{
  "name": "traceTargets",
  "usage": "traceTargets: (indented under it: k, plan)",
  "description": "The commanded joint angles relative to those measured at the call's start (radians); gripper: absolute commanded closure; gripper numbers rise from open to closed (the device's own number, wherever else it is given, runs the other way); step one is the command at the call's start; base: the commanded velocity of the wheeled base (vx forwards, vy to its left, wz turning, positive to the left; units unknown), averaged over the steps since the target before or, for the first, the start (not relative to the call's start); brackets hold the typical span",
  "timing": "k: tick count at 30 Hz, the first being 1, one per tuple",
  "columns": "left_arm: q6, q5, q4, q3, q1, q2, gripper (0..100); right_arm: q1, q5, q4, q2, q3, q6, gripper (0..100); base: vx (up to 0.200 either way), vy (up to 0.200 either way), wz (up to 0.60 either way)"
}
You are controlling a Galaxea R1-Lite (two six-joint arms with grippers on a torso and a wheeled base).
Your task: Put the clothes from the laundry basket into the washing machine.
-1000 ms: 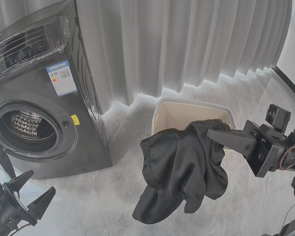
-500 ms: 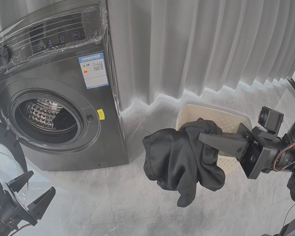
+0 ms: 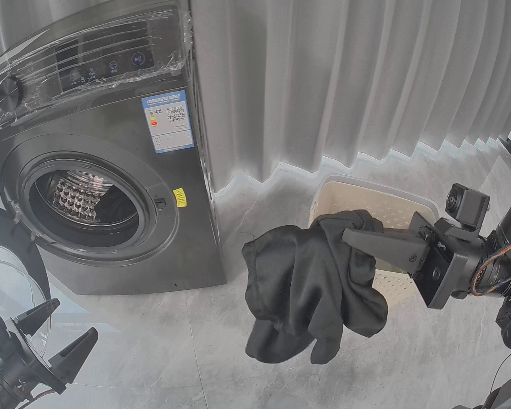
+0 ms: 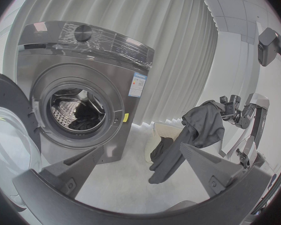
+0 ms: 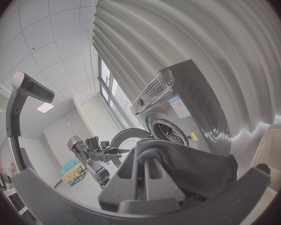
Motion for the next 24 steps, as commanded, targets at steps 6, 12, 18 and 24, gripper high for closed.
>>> traceTargets:
  k: [6,12,18,24]
  plan:
    - [-0.001,-0.014,0.010,0.018,-0.001,-0.004,0,0.000,-0.001,0.000,0.003,0.002,0.000,100,0.000,0.000,0.00]
    - [-0.001,-0.014,0.010,0.018,-0.001,-0.004,0,-0.007,-0.001,-0.001,0.013,0.004,-0.003,100,0.000,0.000,0.30]
    - [-0.001,-0.015,0.010,0.018,-0.001,-0.005,0,0.000,0.000,-0.001,0.010,0.002,-0.003,100,0.000,0.000,0.30]
    - [0.001,-0.014,0.010,0.018,-0.001,-0.005,0,0.002,0.000,-0.001,0.010,0.002,-0.001,100,0.000,0.000,0.00]
